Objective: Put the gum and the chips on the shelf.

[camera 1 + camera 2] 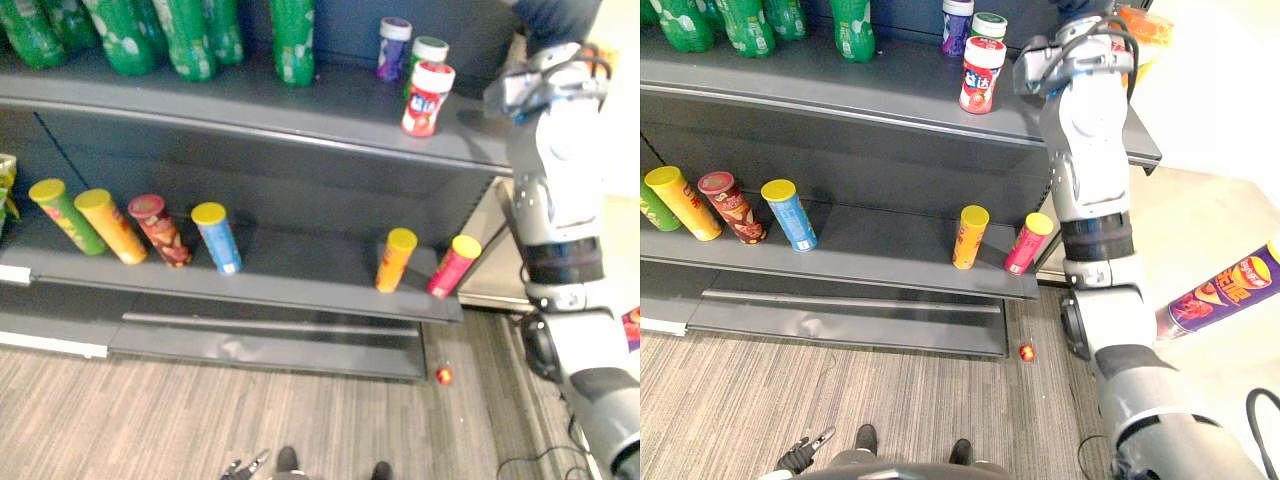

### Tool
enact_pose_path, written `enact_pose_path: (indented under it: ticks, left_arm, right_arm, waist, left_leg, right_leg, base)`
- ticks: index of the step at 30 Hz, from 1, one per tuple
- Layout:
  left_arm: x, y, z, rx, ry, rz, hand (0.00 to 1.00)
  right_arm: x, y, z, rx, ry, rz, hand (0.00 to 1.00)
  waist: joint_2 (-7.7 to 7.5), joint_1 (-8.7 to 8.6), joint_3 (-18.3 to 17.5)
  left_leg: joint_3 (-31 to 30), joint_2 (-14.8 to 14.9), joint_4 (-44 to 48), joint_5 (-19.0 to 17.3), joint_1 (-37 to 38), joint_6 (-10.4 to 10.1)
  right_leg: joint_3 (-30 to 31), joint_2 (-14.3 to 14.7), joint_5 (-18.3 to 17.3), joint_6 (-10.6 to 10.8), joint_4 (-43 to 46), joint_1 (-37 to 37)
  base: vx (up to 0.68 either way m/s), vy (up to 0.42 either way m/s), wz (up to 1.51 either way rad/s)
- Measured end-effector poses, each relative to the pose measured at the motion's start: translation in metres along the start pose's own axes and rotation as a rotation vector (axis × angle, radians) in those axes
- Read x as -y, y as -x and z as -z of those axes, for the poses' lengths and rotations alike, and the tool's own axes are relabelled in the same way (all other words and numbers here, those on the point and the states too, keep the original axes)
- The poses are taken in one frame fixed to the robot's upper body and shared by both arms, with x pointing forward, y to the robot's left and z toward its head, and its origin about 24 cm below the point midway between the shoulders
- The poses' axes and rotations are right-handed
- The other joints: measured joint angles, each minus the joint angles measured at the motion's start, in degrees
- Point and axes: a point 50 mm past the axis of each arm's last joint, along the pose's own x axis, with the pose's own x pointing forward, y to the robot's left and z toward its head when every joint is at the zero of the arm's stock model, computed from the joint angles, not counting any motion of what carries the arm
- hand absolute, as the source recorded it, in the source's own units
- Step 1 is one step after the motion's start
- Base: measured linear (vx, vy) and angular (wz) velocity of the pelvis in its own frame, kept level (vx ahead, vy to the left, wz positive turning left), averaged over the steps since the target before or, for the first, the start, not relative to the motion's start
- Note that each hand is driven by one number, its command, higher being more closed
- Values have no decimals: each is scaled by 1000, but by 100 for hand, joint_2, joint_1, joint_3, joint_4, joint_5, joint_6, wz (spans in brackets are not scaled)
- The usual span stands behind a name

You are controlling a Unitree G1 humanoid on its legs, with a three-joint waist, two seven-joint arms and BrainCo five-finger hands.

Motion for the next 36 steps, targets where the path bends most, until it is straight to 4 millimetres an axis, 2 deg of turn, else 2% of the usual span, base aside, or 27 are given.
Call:
enact_pose_path:
  ticks: [2,3,5,6,8,10,12,13,14,17,18,19,20,22,24,26,28,30,33,36]
  left_arm:
    - [-2,1,2,-5,-1,-4,0]
    - [-2,1,2,-6,-1,-5,0]
    - [-2,1,3,-10,0,-9,0]
    - [-3,1,4,-12,4,-11,0]
    - [-4,2,10,-32,7,-12,0]
    - [-5,3,14,-41,12,-14,0]
    - [-6,4,16,-47,20,-20,0]
    - [-6,4,16,-49,19,-21,0]
    - [-7,4,17,-50,15,-24,0]
    - [-8,4,18,-52,27,-30,0]
    - [-8,5,20,-55,36,-34,0]
    - [-8,5,21,-58,42,-37,0]
    - [-7,5,23,-63,35,-43,0]
    - [-7,6,24,-68,27,-45,0]
    - [-4,5,25,-74,1,-44,0]
    - [-3,5,25,-74,5,-41,0]
    - [0,6,26,-78,8,-37,0]
    - [2,6,27,-79,10,-33,0]
    - [5,6,29,-83,11,-25,0]
    - [8,6,29,-83,5,-17,0]
  right_arm:
    - [-13,32,12,-30,-73,-12,0]
    - [-17,41,18,-58,-87,-27,0]
    - [-41,79,42,-203,-157,-135,0]
    - [-48,88,47,-236,-174,-166,0]
    - [-74,121,55,-333,-256,-287,0]
    - [-85,139,59,-385,-313,-326,0]
    - [-93,168,65,-474,-354,-372,0]
    - [-94,175,67,-499,-362,-379,0]
    - [-94,197,71,-569,-386,-380,0]
    - [-95,231,74,-683,-423,-373,0]
    - [-95,249,76,-744,-439,-365,0]
    - [-94,263,77,-794,-448,-356,0]
    - [-91,291,80,-900,-458,-328,0]
    - [-88,310,82,-973,-447,-310,0]
    - [-78,348,84,-1127,-402,-278,0]
    - [-68,374,85,-1233,-367,-233,0]
    - [-45,418,88,-1426,-264,-162,0]
    - [-23,447,88,-1557,-156,-104,0]
    - [9,482,80,-1714,-4,20,0]
    - [26,509,69,-1832,44,139,0]
  waist:
    - [-41,-15,-42]
    - [-45,-17,-45]
    - [-46,-52,-47]
    - [-46,-71,-47]
    - [-40,-102,-63]
    - [-41,-106,-77]
    - [-45,-127,-88]
    - [-38,-135,-96]
    - [-28,-147,-107]
    - [-11,-184,-99]
    - [1,-225,-107]
    - [15,-242,-118]
    - [52,-273,-139]
    - [86,-291,-151]
    - [170,-305,-168]
    - [222,-321,-157]
    - [299,-327,-176]
    - [358,-338,-170]
    - [423,-373,-190]
    - [487,-402,-201]
  left_leg:
    - [21,1,0,-2,15,0]
    - [29,0,0,-3,21,0]
    - [59,-4,0,-6,29,-2]
    - [62,-3,0,-7,28,-4]
    - [124,3,0,-29,37,-30]
    - [187,7,0,-42,49,-35]
    - [236,3,0,-65,93,-38]
    - [246,3,0,-69,94,-38]
    - [258,1,0,-80,99,-34]
    - [272,-7,1,-90,100,-35]
    - [277,-14,0,-97,109,-31]
    - [287,-19,0,-106,115,-30]
    - [329,-28,0,-125,128,-28]
    - [353,-35,0,-141,141,-25]
    - [373,-50,0,-181,158,1]
    - [380,-59,0,-201,179,5]
    - [380,-72,0,-223,178,16]
    - [377,-85,0,-231,181,14]
    - [375,-101,-1,-251,190,8]
    - [375,-105,-1,-262,206,-16]
  right_leg:
    - [23,-1,-1,0,7,1]
    - [29,-3,-1,0,9,1]
    - [58,-7,-2,2,8,-9]
    - [70,-6,-2,3,9,-13]
    - [146,-3,-1,6,31,-51]
    - [201,-2,1,10,52,-78]
    - [258,-5,-1,11,77,-76]
    - [268,-5,-1,11,78,-81]
    - [279,-7,-2,12,79,-84]
    - [290,-10,-29,38,80,-89]
    - [291,-17,-30,35,81,-81]
    - [295,-22,-32,35,82,-80]
    - [320,-33,-34,35,82,-83]
    - [343,-40,-40,26,82,-83]
    - [358,-55,-52,11,80,-78]
    - [362,-63,-73,27,84,-68]
    - [361,-76,-83,25,85,-68]
    - [357,-88,-104,41,91,-64]
    - [350,-103,-126,44,100,-59]
    - [345,-108,-133,72,105,-43]
  base:
    - [0,0,-4]
    - [0,0,-7]
    - [0,0,-6]
    - [0,0,-7]
    - [3,1,-13]
    - [13,3,-16]
    - [16,5,-14]
    - [22,4,-10]
    - [25,3,-5]
    - [20,1,-2]
    - [0,0,0]
    - [39,10,-7]
    - [29,10,-9]
    - [28,9,-9]
    - [44,12,-5]
    - [20,4,-1]
    - [44,6,0]
    - [40,5,2]
    - [44,4,1]
    - [60,-1,1]
